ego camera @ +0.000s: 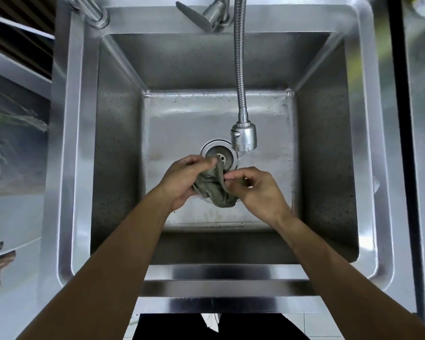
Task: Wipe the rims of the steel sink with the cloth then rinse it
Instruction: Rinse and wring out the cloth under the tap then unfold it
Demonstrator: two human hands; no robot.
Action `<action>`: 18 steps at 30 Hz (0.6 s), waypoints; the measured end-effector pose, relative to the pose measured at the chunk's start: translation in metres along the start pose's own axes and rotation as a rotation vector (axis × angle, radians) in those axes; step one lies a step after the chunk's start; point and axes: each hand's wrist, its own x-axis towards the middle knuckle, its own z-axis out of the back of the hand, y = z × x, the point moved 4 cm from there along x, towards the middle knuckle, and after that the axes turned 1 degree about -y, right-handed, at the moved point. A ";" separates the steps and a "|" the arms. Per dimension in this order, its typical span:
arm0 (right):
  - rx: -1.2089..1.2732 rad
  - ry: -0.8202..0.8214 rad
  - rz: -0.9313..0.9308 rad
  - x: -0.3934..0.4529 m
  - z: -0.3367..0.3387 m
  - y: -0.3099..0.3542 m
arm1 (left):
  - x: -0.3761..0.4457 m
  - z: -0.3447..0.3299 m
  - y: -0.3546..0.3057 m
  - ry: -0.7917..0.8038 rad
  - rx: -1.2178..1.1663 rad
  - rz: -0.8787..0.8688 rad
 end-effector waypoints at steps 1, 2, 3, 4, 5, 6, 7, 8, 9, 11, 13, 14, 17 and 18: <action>-0.058 0.005 0.048 -0.001 -0.002 0.003 | -0.001 0.001 -0.001 -0.016 -0.031 -0.029; -0.106 0.015 0.073 -0.003 -0.003 0.007 | -0.003 0.000 -0.003 -0.022 -0.063 -0.041; -0.155 0.021 0.083 -0.006 -0.004 0.011 | -0.006 -0.001 -0.006 -0.009 -0.081 -0.048; -0.202 0.021 0.096 -0.009 -0.005 0.016 | -0.011 -0.003 -0.010 0.012 -0.085 -0.050; -0.238 0.020 0.107 -0.012 -0.004 0.021 | -0.015 -0.004 -0.014 0.043 -0.083 -0.053; -0.254 0.030 0.111 -0.015 -0.004 0.025 | -0.020 -0.006 -0.018 0.070 -0.078 -0.050; -0.255 0.053 0.109 -0.018 -0.004 0.032 | -0.024 -0.006 -0.023 0.089 -0.072 -0.052; -0.253 0.085 0.095 -0.020 -0.003 0.037 | -0.029 -0.007 -0.027 0.105 -0.069 -0.055; -0.254 0.116 0.077 -0.023 -0.001 0.044 | -0.033 -0.008 -0.031 0.120 -0.068 -0.063; -0.305 0.144 0.081 -0.026 0.004 0.054 | -0.042 -0.012 -0.039 0.171 -0.074 -0.058; -0.345 0.131 0.146 -0.025 0.007 0.062 | -0.052 -0.016 -0.049 0.255 -0.023 -0.026; -0.336 0.137 0.181 -0.025 0.007 0.064 | -0.055 -0.016 -0.055 0.275 0.045 -0.006; -0.407 0.171 0.348 -0.023 0.006 0.073 | -0.044 -0.006 -0.085 0.129 0.393 -0.038; -0.459 0.173 0.413 -0.021 0.006 0.077 | -0.040 -0.003 -0.100 0.068 0.447 -0.084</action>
